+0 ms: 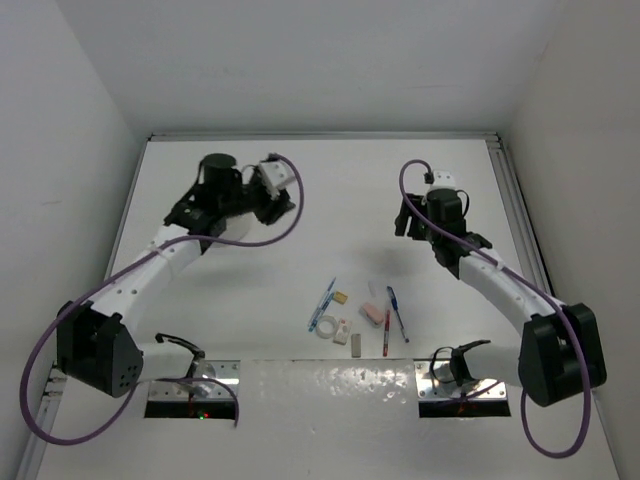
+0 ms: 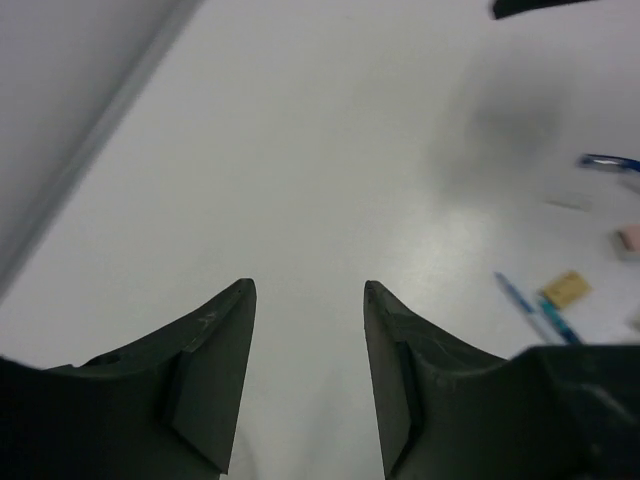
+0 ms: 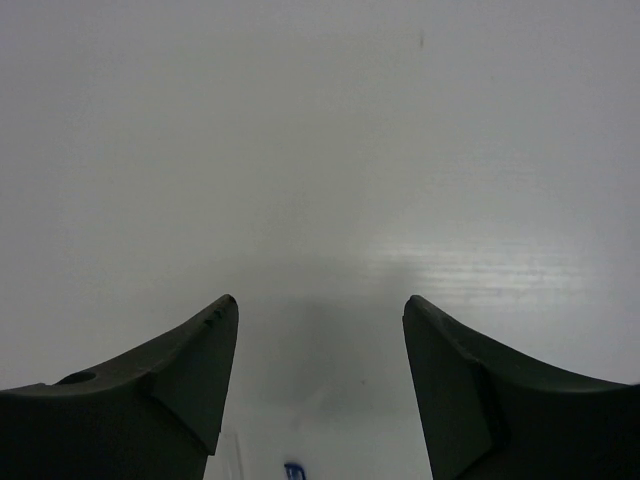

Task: Sort the stationery into containers
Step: Place the stationery in the storage box, then pick up the pen from the center of the board, then close the pen cap on the pen.

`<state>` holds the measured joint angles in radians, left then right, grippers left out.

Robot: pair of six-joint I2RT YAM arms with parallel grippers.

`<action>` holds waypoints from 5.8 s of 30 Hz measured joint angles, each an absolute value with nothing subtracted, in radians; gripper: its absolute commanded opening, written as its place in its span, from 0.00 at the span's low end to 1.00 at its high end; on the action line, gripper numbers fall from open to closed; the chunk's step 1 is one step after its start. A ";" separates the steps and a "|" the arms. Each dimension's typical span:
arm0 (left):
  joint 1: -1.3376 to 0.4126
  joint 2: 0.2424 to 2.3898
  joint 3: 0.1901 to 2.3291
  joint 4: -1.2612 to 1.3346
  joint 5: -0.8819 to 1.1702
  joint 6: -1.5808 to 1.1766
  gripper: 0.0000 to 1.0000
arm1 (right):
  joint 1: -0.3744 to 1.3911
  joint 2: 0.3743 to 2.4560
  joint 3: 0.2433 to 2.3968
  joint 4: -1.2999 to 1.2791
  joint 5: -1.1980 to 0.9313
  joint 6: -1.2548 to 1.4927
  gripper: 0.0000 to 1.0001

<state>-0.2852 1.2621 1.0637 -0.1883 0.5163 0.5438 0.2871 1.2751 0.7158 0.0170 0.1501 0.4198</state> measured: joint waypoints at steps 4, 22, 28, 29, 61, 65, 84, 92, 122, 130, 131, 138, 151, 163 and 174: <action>-0.456 1.317 1.039 -0.255 0.511 0.479 0.42 | 0.291 1.200 0.665 -0.087 0.176 0.465 0.68; -0.734 1.535 0.887 -0.288 0.315 0.115 0.36 | 0.336 1.023 0.503 -0.273 0.281 0.617 0.53; -0.748 1.545 0.840 -0.261 0.268 0.050 0.36 | 0.358 1.029 0.483 -0.241 0.275 0.684 0.46; -0.754 1.545 0.833 -0.258 0.261 0.047 0.36 | 0.363 1.028 0.473 -0.232 0.275 0.695 0.43; -0.871 1.670 0.856 -0.225 0.109 0.020 0.21 | 0.448 0.921 0.320 -0.215 0.371 0.860 0.36; -0.872 1.691 0.885 -0.241 0.043 0.022 0.19 | 0.448 0.920 0.320 -0.215 0.379 0.858 0.40; -0.852 1.746 0.968 -0.342 -0.059 0.018 0.36 | 0.548 1.225 0.477 -0.225 0.439 0.951 0.47; -0.836 1.745 0.960 -0.325 -0.021 0.025 0.10 | 0.545 1.335 0.521 -0.181 0.414 0.988 0.46; -0.804 1.664 0.915 -0.435 0.049 0.150 0.00 | 0.483 1.503 0.588 -0.128 0.392 1.049 0.02; -0.778 1.589 0.914 -0.442 0.094 0.192 0.00 | 0.463 1.477 0.574 -0.083 0.375 0.969 0.00; -0.770 1.566 0.914 -0.438 0.108 0.203 0.00 | 0.456 1.453 0.571 -0.070 0.366 0.936 0.00; -0.694 1.380 0.916 -0.309 0.240 0.266 0.00 | 0.417 1.187 0.592 0.177 0.244 0.717 0.00; -0.617 1.301 1.091 0.033 0.488 0.160 0.00 | 0.389 1.197 1.020 0.508 -0.208 0.525 0.00; -0.607 1.219 0.994 0.477 0.604 -0.134 0.00 | 0.437 1.153 1.044 0.577 -0.343 0.498 0.00; -0.597 1.219 0.938 0.542 0.571 -0.268 0.00 | 0.495 1.087 0.969 0.627 -0.351 0.451 0.00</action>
<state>-0.5968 1.2190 0.9382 0.5415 0.5709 -0.2684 0.4950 1.0874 0.9688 0.6273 -0.3508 0.4515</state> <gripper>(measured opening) 0.066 0.021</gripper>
